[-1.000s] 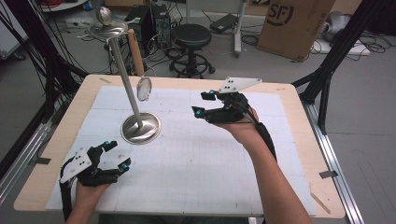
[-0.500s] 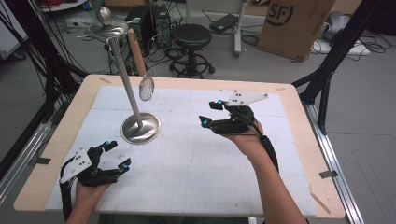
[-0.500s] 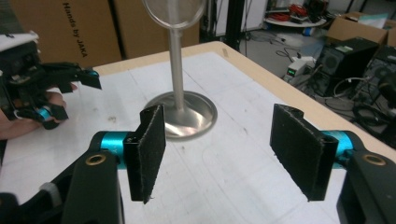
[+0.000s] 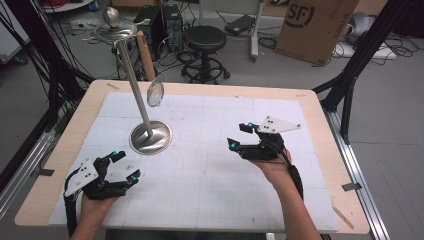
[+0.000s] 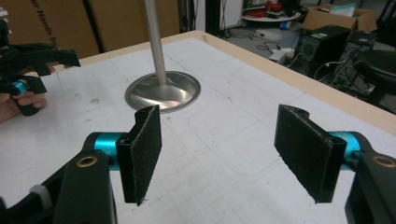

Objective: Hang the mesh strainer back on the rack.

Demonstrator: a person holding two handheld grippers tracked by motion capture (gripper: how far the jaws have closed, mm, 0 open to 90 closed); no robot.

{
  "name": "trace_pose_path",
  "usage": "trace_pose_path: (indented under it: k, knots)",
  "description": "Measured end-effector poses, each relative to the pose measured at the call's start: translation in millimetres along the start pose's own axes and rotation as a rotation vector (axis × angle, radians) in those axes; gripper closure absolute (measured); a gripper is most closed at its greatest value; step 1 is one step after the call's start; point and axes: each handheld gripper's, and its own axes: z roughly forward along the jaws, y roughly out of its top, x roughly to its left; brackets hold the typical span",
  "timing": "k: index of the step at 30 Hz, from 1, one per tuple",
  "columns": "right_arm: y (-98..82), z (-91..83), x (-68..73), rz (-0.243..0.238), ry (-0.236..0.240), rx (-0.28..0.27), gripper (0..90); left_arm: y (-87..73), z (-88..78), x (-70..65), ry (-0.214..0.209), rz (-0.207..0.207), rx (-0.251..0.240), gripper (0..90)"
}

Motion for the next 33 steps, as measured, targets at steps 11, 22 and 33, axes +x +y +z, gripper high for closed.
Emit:
trace_pose_path:
  k: [11, 22, 33]
  knots:
    - [-41.4, -13.2, -2.6, 0.044, -0.043, -0.011, 29.3, 0.0, 0.0, -0.2, -0.001, 0.000, -0.001, 16.9]
    - [-70.4, -20.0, -3.7, 0.075, -0.080, -0.013, 26.6, -0.1, -0.1, 0.0, -0.001, 0.000, -0.001, 16.9]
    - [-84.9, -17.4, -4.8, 0.106, -0.079, -0.004, 21.4, -0.1, 0.0, 0.1, 0.001, -0.004, -0.002, 16.9]
